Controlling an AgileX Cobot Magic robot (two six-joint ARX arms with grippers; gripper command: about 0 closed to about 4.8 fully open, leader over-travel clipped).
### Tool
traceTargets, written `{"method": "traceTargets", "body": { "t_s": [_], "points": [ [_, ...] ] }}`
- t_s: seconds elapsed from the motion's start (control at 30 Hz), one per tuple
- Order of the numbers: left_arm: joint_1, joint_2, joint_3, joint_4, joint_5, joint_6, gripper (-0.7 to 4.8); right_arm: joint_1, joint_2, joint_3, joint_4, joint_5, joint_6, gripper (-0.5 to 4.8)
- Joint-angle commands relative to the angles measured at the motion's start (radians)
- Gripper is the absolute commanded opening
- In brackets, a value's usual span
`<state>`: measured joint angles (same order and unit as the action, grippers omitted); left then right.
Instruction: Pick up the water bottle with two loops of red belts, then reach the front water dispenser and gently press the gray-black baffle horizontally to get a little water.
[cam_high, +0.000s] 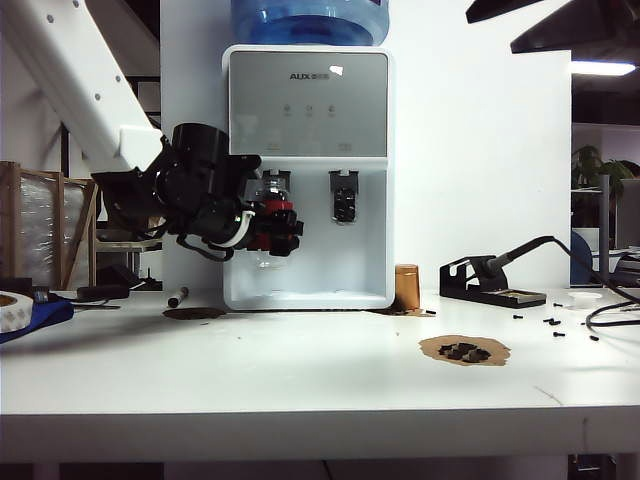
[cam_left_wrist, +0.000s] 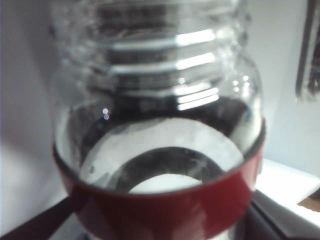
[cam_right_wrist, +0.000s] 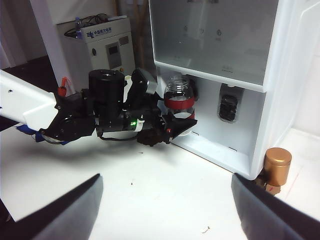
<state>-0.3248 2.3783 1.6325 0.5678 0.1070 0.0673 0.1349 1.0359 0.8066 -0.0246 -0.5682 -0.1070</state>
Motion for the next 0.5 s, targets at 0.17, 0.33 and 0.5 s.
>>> {"method": "traceTargets", "body": {
  "t_s": [0.17, 0.33, 0.5],
  "points": [
    [0.005, 0.011, 0.027, 0.001, -0.014, -0.005, -0.05, 0.003, -0.003, 0.004, 0.021, 0.0, 0.006, 4.12],
    [0.005, 0.011, 0.027, 0.002, -0.013, -0.005, -0.05, 0.003, -0.006, 0.004, 0.031, 0.0, 0.006, 4.12],
    [0.006, 0.011, 0.027, 0.002, -0.013, -0.005, -0.05, 0.003, -0.006, 0.004, 0.044, 0.0, 0.006, 4.12]
  ]
}}
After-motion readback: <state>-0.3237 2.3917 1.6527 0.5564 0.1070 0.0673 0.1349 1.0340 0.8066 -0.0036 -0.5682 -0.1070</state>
